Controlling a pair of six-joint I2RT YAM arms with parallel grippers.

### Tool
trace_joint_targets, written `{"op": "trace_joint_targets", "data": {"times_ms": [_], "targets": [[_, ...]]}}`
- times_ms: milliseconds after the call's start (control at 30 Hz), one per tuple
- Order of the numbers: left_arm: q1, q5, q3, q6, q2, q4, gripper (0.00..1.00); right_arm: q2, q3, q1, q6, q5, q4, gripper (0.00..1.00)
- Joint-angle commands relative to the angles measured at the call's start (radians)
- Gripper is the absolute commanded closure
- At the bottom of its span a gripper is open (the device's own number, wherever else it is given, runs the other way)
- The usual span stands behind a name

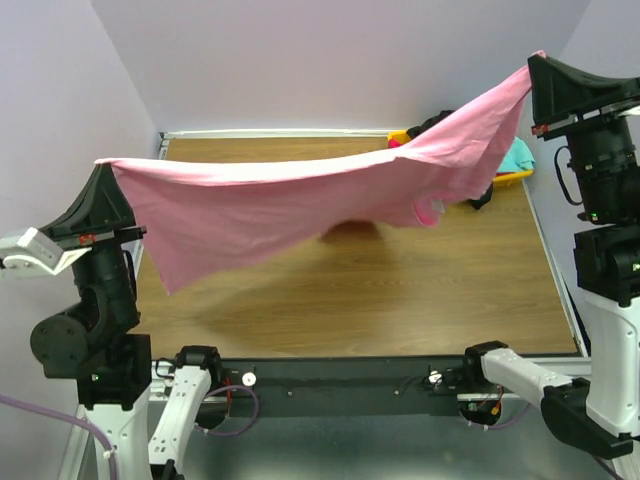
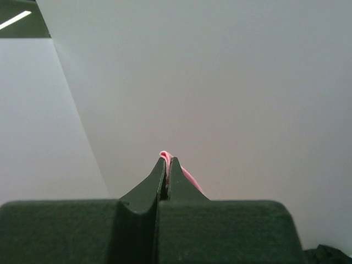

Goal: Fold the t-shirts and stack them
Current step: Flatten the tshirt out

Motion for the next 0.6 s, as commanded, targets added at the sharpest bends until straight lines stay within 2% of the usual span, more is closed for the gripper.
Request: {"op": "trace_joint_targets", "data": {"times_ms": [0,200,367,567], "targets": [[0.006,0.004,0.046,-0.001,-0.025,-0.068,1.0,0.062,0.082,-0.003,-0.021,-0.018,-0.007,1.0],[0.006,-0.019,0.071,0.002,0.02,-0.095,1.0,0.188,0.245,-0.003,-0.026,-0.018,-0.021,0.99],[0.006,-0.048,0.046,-0.002,0.059,-0.045,1.0,0.317,0.412,-0.001,-0.026,-0.044,-0.031,0.99],[0.006,-0.129,-0.061,-0.004,0.166,0.035,1.0,0.468,0.406,-0.001,-0.013,-0.066,-0.018,1.0]]}}
